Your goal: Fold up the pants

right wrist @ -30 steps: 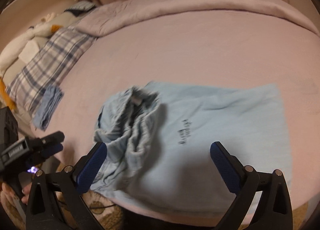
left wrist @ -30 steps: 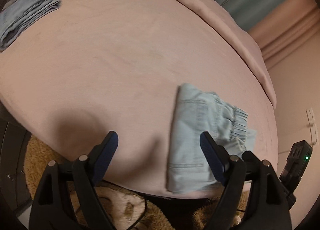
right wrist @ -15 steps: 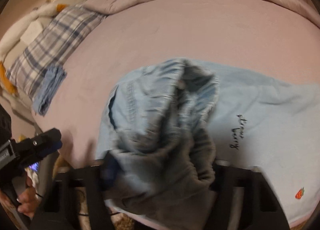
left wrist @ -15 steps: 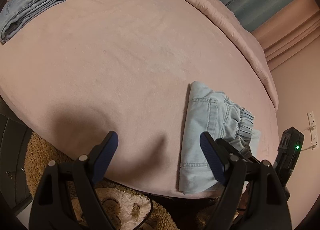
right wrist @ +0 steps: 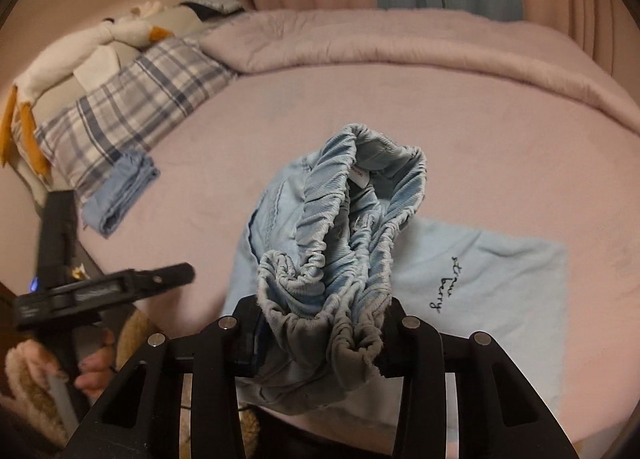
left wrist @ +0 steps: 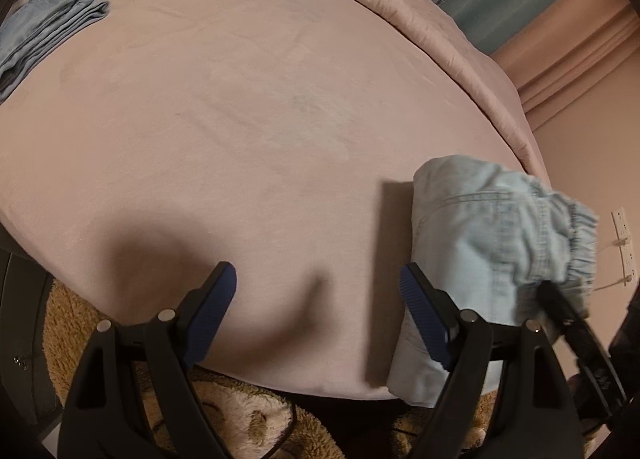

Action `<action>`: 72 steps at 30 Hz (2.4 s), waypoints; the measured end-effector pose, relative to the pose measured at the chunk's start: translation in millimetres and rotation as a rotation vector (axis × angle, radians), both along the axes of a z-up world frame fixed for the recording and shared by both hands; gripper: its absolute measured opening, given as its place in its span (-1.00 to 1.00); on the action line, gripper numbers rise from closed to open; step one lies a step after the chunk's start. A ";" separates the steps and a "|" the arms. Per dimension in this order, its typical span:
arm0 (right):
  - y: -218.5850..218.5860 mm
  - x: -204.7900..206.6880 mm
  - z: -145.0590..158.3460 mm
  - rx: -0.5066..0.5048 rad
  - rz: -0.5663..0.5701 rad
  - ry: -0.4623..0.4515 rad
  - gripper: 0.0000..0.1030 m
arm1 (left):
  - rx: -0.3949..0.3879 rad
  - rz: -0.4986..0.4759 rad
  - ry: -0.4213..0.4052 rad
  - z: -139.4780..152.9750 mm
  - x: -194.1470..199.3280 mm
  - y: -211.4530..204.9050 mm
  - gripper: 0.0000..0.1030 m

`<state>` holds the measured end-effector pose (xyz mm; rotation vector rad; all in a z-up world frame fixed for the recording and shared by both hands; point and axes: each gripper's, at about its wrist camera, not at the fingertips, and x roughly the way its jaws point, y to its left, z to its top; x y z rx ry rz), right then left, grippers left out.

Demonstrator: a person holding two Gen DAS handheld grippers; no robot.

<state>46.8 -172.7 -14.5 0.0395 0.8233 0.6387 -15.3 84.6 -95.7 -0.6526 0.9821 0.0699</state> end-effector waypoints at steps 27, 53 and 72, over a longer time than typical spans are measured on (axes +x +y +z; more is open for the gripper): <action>-66.6 38.3 -53.7 -0.006 -0.281 0.171 -0.20 | 0.034 -0.195 0.028 -3.7 40.1 -64.9 0.62; -118.1 46.3 -101.0 0.034 -0.439 0.285 -0.22 | -0.029 -0.380 0.076 -43.5 112.2 -147.0 0.39; -148.0 36.3 -110.4 0.163 -0.420 0.362 0.68 | -0.003 -0.379 0.073 -45.4 103.9 -162.5 0.44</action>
